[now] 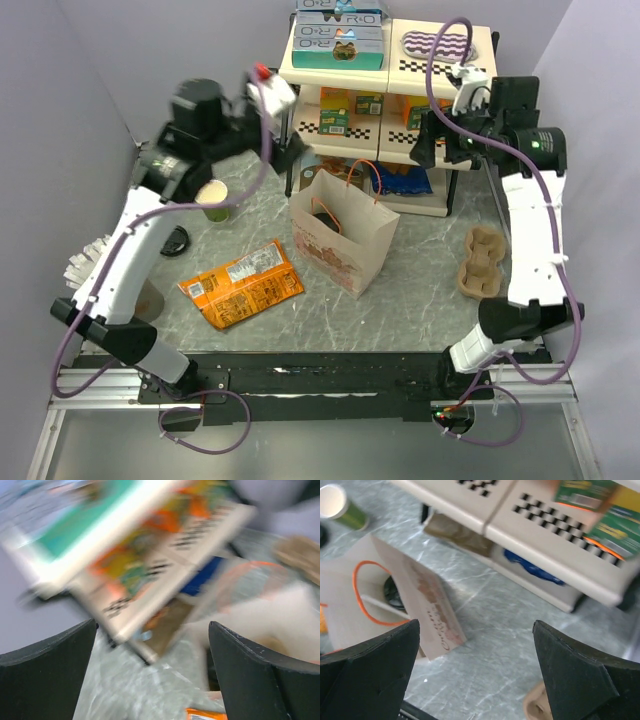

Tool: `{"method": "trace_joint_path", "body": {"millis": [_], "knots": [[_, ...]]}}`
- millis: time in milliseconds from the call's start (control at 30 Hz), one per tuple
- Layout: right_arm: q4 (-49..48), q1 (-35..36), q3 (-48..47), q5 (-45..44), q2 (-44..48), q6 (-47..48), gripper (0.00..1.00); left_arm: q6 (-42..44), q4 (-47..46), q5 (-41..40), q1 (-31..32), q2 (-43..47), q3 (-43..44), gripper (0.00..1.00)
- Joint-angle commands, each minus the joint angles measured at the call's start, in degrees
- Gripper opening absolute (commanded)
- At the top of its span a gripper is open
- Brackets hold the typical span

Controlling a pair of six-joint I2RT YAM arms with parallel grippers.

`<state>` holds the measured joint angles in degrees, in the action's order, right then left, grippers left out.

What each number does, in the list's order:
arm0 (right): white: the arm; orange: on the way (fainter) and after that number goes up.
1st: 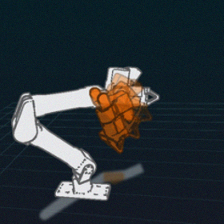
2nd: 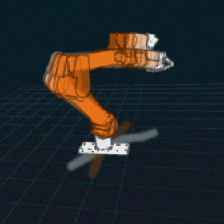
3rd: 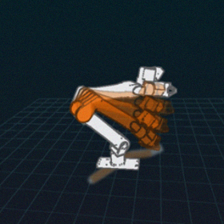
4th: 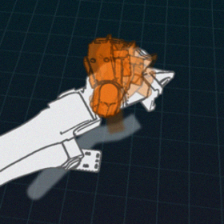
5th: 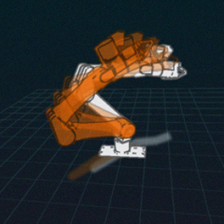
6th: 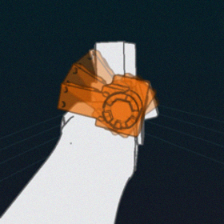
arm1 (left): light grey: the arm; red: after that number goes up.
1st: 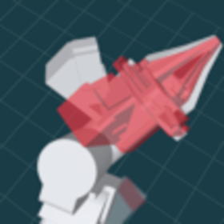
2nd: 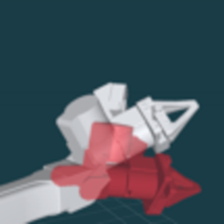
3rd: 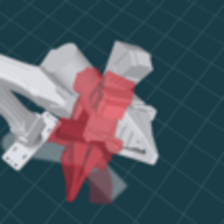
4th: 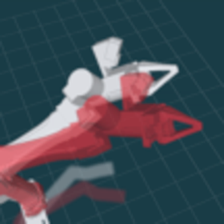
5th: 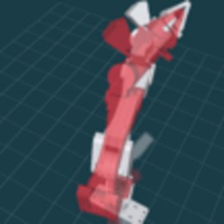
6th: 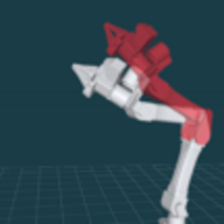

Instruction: Pack the takeout coffee

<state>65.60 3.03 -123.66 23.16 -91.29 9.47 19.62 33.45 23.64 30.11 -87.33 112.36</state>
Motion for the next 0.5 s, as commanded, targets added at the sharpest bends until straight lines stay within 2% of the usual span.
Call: {"method": "trace_joint_path", "body": {"millis": [0,100,233,300,467], "knots": [[-2.05,-0.30,1.66,-12.15,5.94,-3.75,1.00,-12.21,-6.03,-6.14,-9.09,-0.03,1.20,0.99],[-3.46,-0.39,2.63,-19.01,7.44,-6.74,1.00,-15.73,-7.08,-6.76,-14.54,-0.30,1.38,1.00],[-4.69,-0.39,4.73,-21.84,9.28,-7.63,1.00,-19.17,-9.54,-7.55,-20.34,0.23,-0.29,0.99],[-6.01,-0.30,5.79,-22.19,10.51,-7.54,1.00,-21.53,-9.90,-8.08,-21.14,-0.29,-0.30,0.99],[-7.06,-0.39,3.52,-22.98,9.11,-7.54,1.00,-20.24,-9.72,-8.35,-21.85,-2.31,3.03,0.99]]}}
